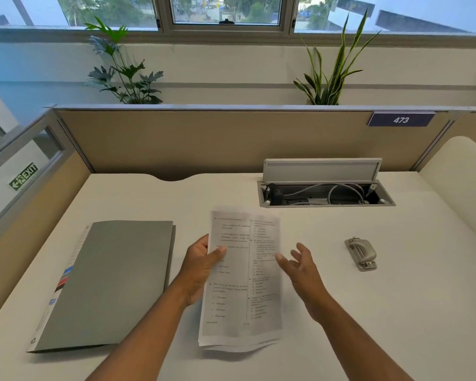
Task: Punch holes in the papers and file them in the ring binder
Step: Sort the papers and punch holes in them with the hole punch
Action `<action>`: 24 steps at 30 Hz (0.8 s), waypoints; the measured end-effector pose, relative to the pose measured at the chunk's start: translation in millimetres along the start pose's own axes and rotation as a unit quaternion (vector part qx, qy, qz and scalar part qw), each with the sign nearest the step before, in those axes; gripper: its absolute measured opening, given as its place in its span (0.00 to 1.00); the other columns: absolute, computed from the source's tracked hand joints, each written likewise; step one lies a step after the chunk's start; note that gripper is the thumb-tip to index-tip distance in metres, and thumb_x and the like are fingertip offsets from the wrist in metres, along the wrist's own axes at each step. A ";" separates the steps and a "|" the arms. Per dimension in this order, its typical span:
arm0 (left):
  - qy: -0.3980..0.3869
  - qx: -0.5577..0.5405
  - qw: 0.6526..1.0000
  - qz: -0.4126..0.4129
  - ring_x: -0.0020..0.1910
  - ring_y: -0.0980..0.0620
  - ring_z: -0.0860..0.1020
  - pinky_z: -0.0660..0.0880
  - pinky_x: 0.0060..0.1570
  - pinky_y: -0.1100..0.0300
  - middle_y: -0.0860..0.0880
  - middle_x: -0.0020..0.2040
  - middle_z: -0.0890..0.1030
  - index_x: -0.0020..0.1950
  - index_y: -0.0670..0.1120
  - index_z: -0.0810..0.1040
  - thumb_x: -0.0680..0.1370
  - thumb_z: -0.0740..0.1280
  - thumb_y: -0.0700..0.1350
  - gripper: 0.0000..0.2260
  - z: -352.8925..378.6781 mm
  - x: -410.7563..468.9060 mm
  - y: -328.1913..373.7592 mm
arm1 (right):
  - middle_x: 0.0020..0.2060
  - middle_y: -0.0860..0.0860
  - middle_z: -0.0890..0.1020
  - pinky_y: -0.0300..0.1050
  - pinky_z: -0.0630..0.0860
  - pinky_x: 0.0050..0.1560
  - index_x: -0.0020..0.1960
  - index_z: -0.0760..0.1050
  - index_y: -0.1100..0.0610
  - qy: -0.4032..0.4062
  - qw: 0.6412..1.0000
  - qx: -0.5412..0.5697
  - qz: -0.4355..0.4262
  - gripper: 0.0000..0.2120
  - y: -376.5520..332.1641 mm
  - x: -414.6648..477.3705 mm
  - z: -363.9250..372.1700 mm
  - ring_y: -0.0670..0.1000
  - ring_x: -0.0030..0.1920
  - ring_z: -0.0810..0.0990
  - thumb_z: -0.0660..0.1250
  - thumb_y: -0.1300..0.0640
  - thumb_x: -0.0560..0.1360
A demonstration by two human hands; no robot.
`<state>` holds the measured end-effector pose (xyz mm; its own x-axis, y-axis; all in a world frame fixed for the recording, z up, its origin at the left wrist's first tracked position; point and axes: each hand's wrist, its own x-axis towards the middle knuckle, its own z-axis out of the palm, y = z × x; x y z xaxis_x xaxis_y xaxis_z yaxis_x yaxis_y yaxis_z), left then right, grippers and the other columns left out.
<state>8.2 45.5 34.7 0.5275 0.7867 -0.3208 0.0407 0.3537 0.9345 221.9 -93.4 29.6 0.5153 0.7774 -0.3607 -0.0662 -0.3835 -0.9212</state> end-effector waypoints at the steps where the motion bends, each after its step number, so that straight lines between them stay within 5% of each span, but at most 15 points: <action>1: -0.003 -0.006 1.000 0.005 0.58 0.34 0.86 0.81 0.59 0.30 0.40 0.61 0.87 0.69 0.47 0.80 0.84 0.69 0.42 0.13 -0.2 -0.8 2.5 | 0.73 0.49 0.70 0.61 0.68 0.74 0.82 0.54 0.47 -0.022 0.999 0.024 0.021 0.44 -0.2 0.0 -1.6 0.56 0.75 0.70 0.72 0.36 0.75; 3: -0.012 -0.012 1.000 0.014 0.59 0.33 0.85 0.81 0.59 0.30 0.40 0.62 0.87 0.70 0.47 0.80 0.84 0.69 0.41 0.14 -0.8 -1.5 7.7 | 0.69 0.48 0.75 0.63 0.69 0.74 0.81 0.56 0.49 -0.070 0.995 0.049 0.044 0.44 0.1 -1.3 -4.4 0.57 0.71 0.75 0.72 0.34 0.74; 7: -0.010 0.000 0.999 0.043 0.57 0.33 0.86 0.83 0.57 0.31 0.41 0.61 0.87 0.70 0.48 0.80 0.84 0.68 0.41 0.14 -1.4 -2.8 18.1 | 0.60 0.49 0.86 0.64 0.78 0.65 0.69 0.76 0.53 -0.118 0.992 0.044 -0.007 0.19 -6.8 -3.0 -9.1 0.54 0.60 0.85 0.69 0.47 0.80; 10: 0.013 0.017 0.997 0.077 0.56 0.35 0.86 0.84 0.55 0.33 0.42 0.60 0.88 0.69 0.48 0.80 0.84 0.68 0.41 0.13 0.5 -4.3 26.3 | 0.57 0.51 0.87 0.59 0.82 0.61 0.64 0.79 0.57 -0.074 0.992 0.081 -0.058 0.12 -15.8 -4.8 -11.4 0.56 0.58 0.86 0.68 0.55 0.82; 17: 0.116 0.078 0.973 0.182 0.52 0.53 0.86 0.85 0.41 0.60 0.57 0.53 0.87 0.64 0.54 0.81 0.85 0.68 0.42 0.10 17.4 -9.8 36.4 | 0.54 0.46 0.85 0.46 0.85 0.49 0.63 0.77 0.52 0.017 0.978 0.028 -0.208 0.09 -33.6 -14.6 -0.9 0.50 0.56 0.84 0.61 0.56 0.85; 24: 0.137 0.016 0.981 0.137 0.57 0.44 0.85 0.87 0.50 0.47 0.52 0.55 0.87 0.64 0.53 0.81 0.86 0.66 0.41 0.11 24.9 -23.6 -4.8 | 0.56 0.51 0.85 0.51 0.85 0.53 0.65 0.76 0.53 0.019 0.980 0.057 -0.188 0.11 -0.2 -22.5 11.6 0.53 0.58 0.85 0.62 0.56 0.85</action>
<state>16.8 12.6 41.6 0.2741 0.9582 -0.0817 -0.0418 0.0967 0.9944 200.4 -105.1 36.2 0.5521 0.8337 0.0114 0.0406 -0.0133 -0.9991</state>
